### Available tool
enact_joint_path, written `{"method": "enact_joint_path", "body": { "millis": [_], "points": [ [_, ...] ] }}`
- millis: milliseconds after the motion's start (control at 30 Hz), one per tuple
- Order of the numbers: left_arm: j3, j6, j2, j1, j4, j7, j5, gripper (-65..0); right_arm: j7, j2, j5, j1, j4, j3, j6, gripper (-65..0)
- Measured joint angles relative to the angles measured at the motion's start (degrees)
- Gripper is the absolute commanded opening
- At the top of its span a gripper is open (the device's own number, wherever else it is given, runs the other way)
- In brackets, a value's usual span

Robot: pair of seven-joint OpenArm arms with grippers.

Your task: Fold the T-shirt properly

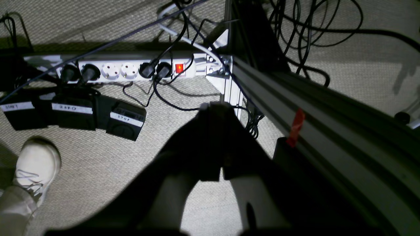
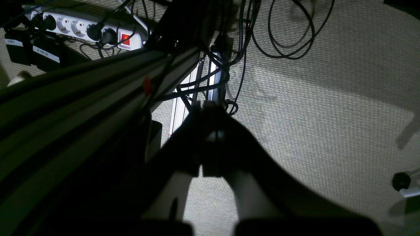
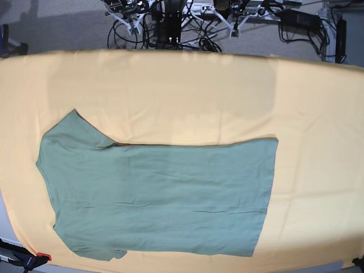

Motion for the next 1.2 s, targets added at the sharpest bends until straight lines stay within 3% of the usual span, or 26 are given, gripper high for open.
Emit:
{"method": "enact_joint_path", "body": {
  "millis": [467, 567, 767, 1033, 1200],
  "points": [
    [0.0, 0.0, -0.3, 0.0, 0.0, 0.5, 0.0, -65.0, 0.0, 0.0, 0.0, 0.0, 0.0, 0.0, 0.0, -65.0],
    [0.0, 0.0, -0.5, 0.0, 0.0, 0.5, 0.0, -65.0, 0.0, 0.0, -3.9, 0.0, 0.0, 0.0, 0.0, -65.0],
    [0.0, 0.0, -0.5, 0.0, 0.0, 0.5, 0.0, -65.0, 0.0, 0.0, -4.1, 0.0, 0.0, 0.0, 0.0, -65.0],
    [0.0, -0.2, -1.4, 1.0, 6.1, 8.3, 0.0, -65.0, -1.2, 0.8, -4.1, -1.3, 4.1, -0.1, 0.0, -65.0],
    [0.0, -0.1, -2.6, 6.1, 12.7, 9.0, -1.0, -65.0, -4.9, 3.0, -4.1, -5.2, 10.0, -0.1, 0.0, -65.0]
  ]
}}
